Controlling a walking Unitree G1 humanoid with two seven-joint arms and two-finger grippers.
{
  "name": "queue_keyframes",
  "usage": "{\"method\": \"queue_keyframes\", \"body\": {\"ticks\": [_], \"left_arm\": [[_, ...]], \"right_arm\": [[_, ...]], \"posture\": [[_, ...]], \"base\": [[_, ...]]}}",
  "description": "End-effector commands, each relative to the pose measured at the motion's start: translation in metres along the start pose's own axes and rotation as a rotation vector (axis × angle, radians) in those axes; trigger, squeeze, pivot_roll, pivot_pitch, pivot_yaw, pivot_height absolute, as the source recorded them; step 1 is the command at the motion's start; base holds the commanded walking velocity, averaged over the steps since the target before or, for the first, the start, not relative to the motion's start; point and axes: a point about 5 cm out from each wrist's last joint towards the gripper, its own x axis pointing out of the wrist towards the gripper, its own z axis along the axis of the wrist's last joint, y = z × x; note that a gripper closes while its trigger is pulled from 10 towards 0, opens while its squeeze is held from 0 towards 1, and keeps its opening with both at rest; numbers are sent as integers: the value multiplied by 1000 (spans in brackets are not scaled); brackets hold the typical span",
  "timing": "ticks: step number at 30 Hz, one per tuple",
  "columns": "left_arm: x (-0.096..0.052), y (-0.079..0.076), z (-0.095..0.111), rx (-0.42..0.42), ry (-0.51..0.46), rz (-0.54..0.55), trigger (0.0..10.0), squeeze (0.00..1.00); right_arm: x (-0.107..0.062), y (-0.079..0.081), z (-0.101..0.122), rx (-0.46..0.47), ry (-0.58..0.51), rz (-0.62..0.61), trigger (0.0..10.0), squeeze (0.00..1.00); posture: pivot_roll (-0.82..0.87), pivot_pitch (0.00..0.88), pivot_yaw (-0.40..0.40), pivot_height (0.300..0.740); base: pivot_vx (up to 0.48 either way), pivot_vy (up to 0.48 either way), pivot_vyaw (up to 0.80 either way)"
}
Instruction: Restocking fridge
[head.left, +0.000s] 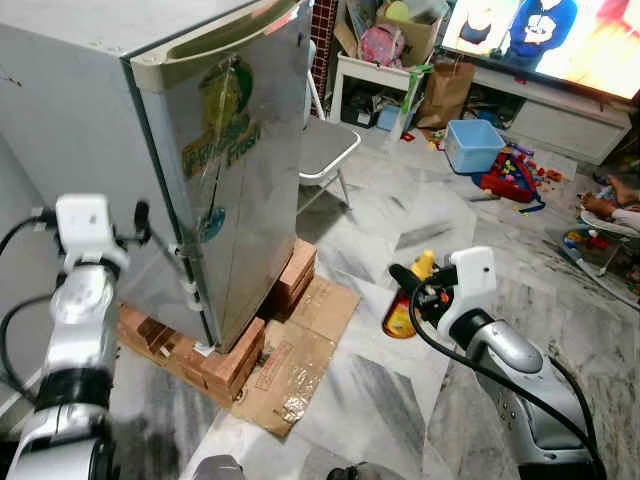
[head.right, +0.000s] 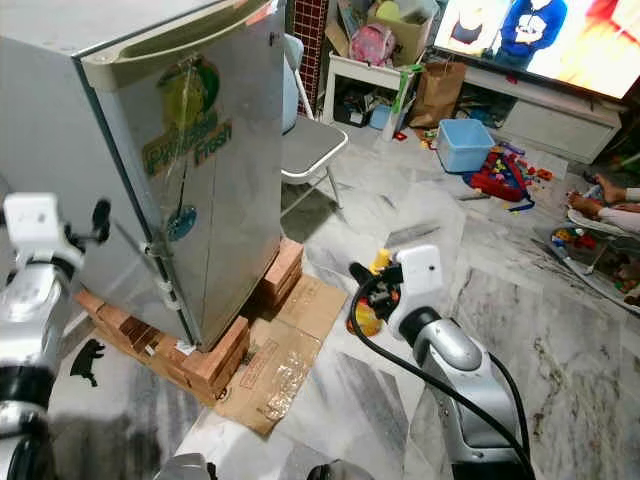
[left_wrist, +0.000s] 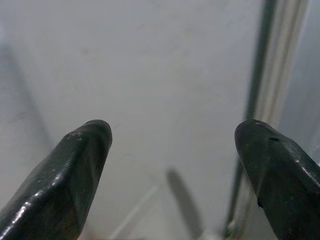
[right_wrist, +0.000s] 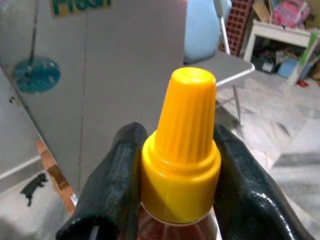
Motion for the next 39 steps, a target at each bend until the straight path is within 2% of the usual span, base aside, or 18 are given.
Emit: {"method": "queue_keyframes", "body": {"ticks": [1, 3, 4, 12, 16, 18, 20, 21, 22, 23, 24, 25, 26, 29, 32, 33, 34, 39], "left_arm": [[1, -11, -7, 5, 31, -16, 10000, 0], [6, -25, -7, -4, 30, -44, 10000, 0], [9, -42, -6, -4, 37, -86, 10000, 0], [11, -86, -7, 39, 64, -249, 10000, 0], [9, -107, -5, 41, 54, -346, 10000, 0], [5, -123, -3, 14, 42, -434, 10000, 0], [-7, -150, -2, -41, 37, -592, 10000, 0], [-11, -159, -1, -56, 34, -641, 10000, 0], [-11, -159, -1, -56, 34, -641, 10000, 0], [-38, -196, 0, -60, 10, -881, 10000, 0], [-38, -196, 0, -60, 10, -881, 10000, 0], [-49, -208, 1, -57, -2, -958, 10000, 0], [-67, -224, 4, -44, -32, -1081, 10000, 0], [-75, -230, 7, -63, -50, -1108, 10000, 0], [-79, -225, 11, -86, -75, -1108, 10000, 0], [-81, -217, 10, -72, -88, -1099, 10000, 0], [-81, -217, 10, -72, -88, -1099, 10000, 0], [-80, -178, 0, -55, -59, -947, 10000, 0]], "right_arm": [[-3, -2, 7, -22, -20, -3, 10000, 0], [-4, -3, 6, -21, -18, -9, 10000, 0], [-4, -3, 6, -17, -16, -17, 10000, 0], [-3, -6, 5, -20, -13, -37, 10000, 0], [-6, -11, -1, -24, 6, -85, 10000, 0], [-9, -14, -6, -21, 24, -121, 10000, 0], [-13, -17, -12, -19, 46, -163, 10000, 0], [-14, -18, -13, -20, 52, -175, 10000, 0], [-14, -18, -13, -20, 52, -175, 10000, 0], [-18, -24, -17, -25, 66, -253, 10000, 0], [-18, -24, -17, -25, 66, -253, 10000, 0], [-19, -26, -19, -30, 71, -284, 10000, 0], [-22, -32, -21, -36, 84, -352, 10000, 0], [-25, -38, -23, -31, 88, -409, 10000, 0], [-26, -42, -24, -24, 90, -455, 10000, 0], [-27, -44, -26, -22, 93, -483, 10000, 0], [-27, -44, -26, -22, 93, -483, 10000, 0], [-21, -44, -26, -17, 90, -499, 10000, 0]], "posture": [[-4, 0, -94, 716], [-8, 0, -91, 716], [-8, 0, -88, 716], [-2, 0, -84, 716], [-1, 0, -82, 716], [-3, 0, -78, 716], [-7, 0, -74, 716], [-7, 0, -74, 716], [-7, 0, -74, 716], [-7, 0, -72, 716], [-7, 0, -72, 716], [-7, 0, -71, 716], [-6, 0, -69, 716], [0, 0, -68, 716], [5, 0, -64, 716], [10, 0, -62, 716], [10, 0, -62, 716], [21, 0, -62, 716]], "base": [[0, 0, 0], [0, 0, 0], [0, 0, 0], [0, 0, 0], [0, 0, 0], [0, 0, 0], [0, 0, 0], [0, 0, 0], [0, 0, 0], [0, 0, 0], [0, 0, 0], [0, 0, 0], [0, 0, 0], [0, 0, 0], [0, 0, 0], [0, 0, 0], [0, 0, 0], [0, 0, 0]]}}
